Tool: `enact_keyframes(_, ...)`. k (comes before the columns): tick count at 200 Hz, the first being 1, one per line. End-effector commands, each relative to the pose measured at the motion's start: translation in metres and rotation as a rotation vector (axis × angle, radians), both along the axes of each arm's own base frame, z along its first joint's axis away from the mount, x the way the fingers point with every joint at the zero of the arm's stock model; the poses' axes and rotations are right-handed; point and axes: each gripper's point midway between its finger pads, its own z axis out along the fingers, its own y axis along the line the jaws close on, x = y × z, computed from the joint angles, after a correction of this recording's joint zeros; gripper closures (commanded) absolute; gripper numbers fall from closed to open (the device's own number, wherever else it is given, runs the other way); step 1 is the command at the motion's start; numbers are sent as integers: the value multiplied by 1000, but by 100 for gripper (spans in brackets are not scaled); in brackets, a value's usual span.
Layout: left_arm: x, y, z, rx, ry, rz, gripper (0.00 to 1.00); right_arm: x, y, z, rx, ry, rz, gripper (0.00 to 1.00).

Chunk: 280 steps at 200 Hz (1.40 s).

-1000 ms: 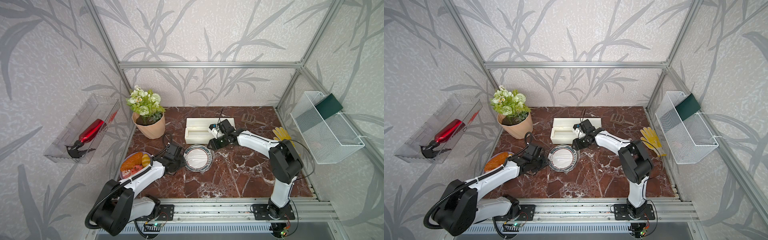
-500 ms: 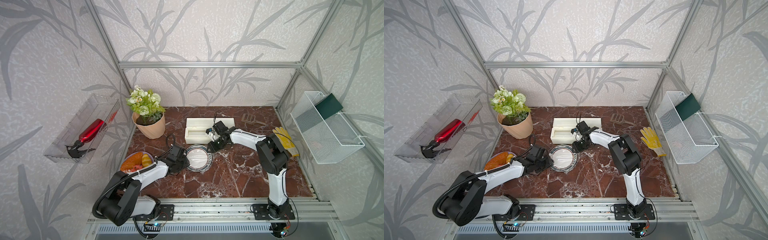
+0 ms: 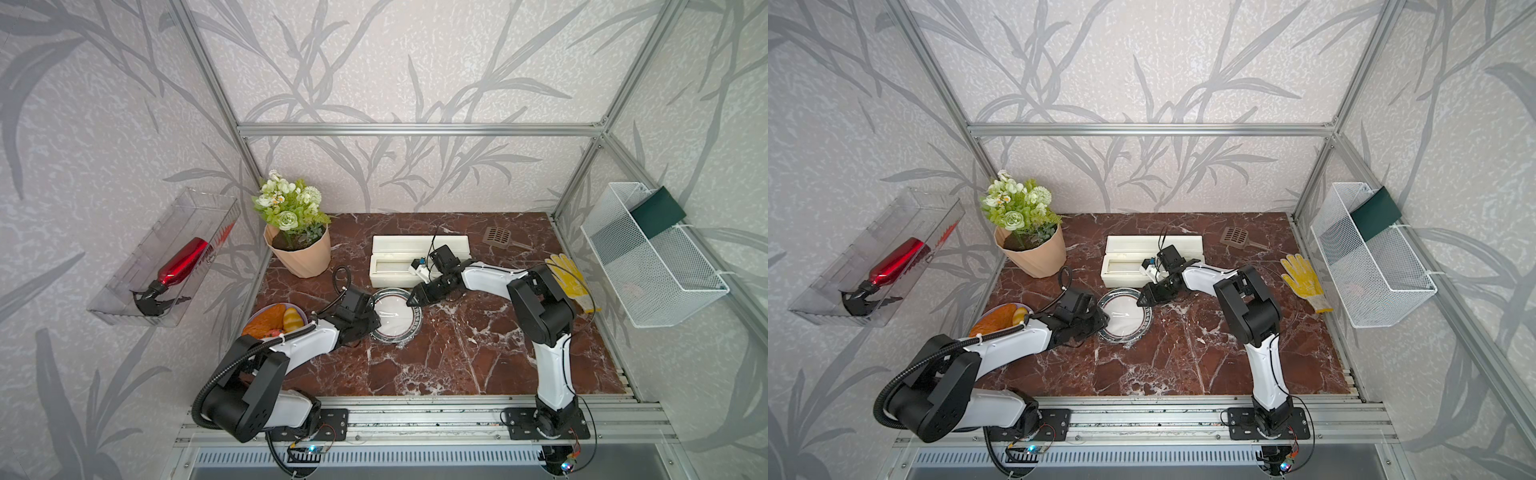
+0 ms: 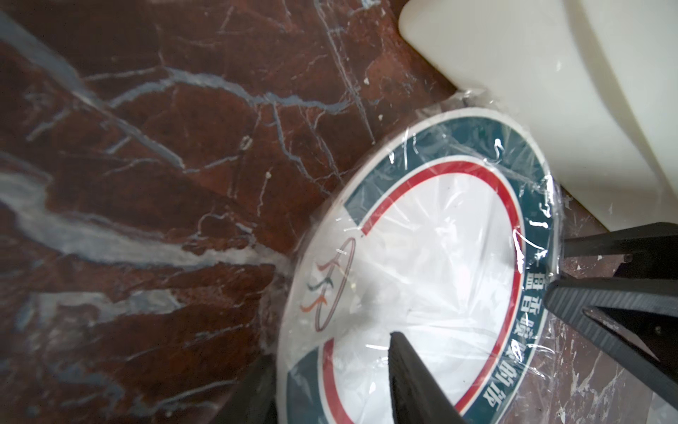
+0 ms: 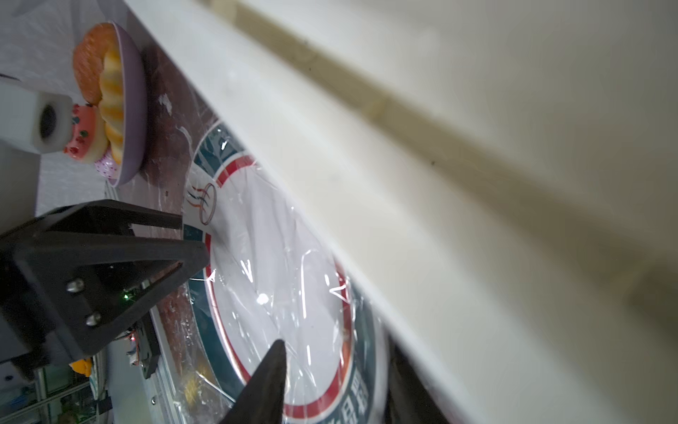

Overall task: Wrap the plate with plastic wrap
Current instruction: Move the plate to the center of the board.

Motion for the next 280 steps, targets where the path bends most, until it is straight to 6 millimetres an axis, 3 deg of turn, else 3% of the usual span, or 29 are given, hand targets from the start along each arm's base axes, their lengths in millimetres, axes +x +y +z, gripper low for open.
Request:
enact_keyframes(1, -19, 2, -18, 21, 73, -28, 55, -24, 27, 22, 200, 153, 24, 61)
enact_keyframes(39, -20, 2, -17, 14, 70, -30, 55, -22, 33, 26, 309, 240, -25, 68)
enact_keyframes(84, -20, 2, -15, 10, 59, -31, 55, -23, 26, 17, 300, 251, -60, 91)
enact_keyframes(132, -22, 8, -1, 23, 32, -19, 55, -15, 14, 15, 320, 252, -133, 95)
enact_keyframes(157, -22, 22, 31, 81, -25, -1, 50, -12, 5, 17, 319, 241, -202, 94)
enact_keyframes(212, -33, 76, 112, 254, -174, 94, 39, -18, -3, 29, 322, 207, -334, 92)
enact_keyframes(259, -44, 103, 181, 345, -312, 117, 36, -36, 33, 30, 285, 167, -371, 92)
enact_keyframes(280, -46, 107, 198, 358, -344, 111, 36, -41, 55, 22, 270, 167, -399, 92)
